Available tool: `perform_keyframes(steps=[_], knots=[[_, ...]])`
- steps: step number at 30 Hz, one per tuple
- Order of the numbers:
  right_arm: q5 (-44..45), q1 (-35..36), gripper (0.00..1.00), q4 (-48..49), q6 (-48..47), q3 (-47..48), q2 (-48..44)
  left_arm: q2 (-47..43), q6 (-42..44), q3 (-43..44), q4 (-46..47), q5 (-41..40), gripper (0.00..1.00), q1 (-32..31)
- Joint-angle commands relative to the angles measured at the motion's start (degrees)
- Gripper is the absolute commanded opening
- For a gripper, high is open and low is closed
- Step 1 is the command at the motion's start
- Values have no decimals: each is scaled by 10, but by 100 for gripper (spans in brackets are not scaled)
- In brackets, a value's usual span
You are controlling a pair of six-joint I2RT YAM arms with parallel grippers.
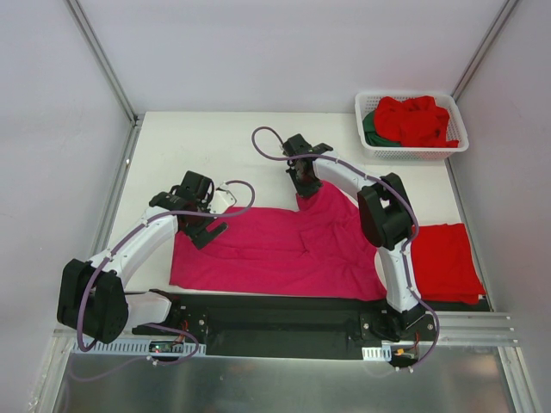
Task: Fold and stack the t-shirts
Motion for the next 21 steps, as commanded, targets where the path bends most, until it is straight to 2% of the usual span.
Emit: perform_keyframes(steps=[1, 2, 5, 7, 17, 21], knots=[[11, 1, 22, 0, -2, 21, -31, -17, -5, 20, -21, -8, 99, 0], [10, 1, 31, -2, -3, 24, -25, -17, -4, 20, -21, -8, 99, 0], [2, 3, 49, 2, -6, 28, -21, -17, -5, 22, -22, -9, 99, 0], [-4, 1, 54, 8, -7, 28, -18, -17, -3, 22, -23, -8, 99, 0], [-15, 4, 55, 12, -32, 73, 29, -16, -4, 22, -27, -10, 99, 0], [-46, 4, 55, 2, -36, 92, 55, -18, -5, 20, -28, -12, 99, 0]])
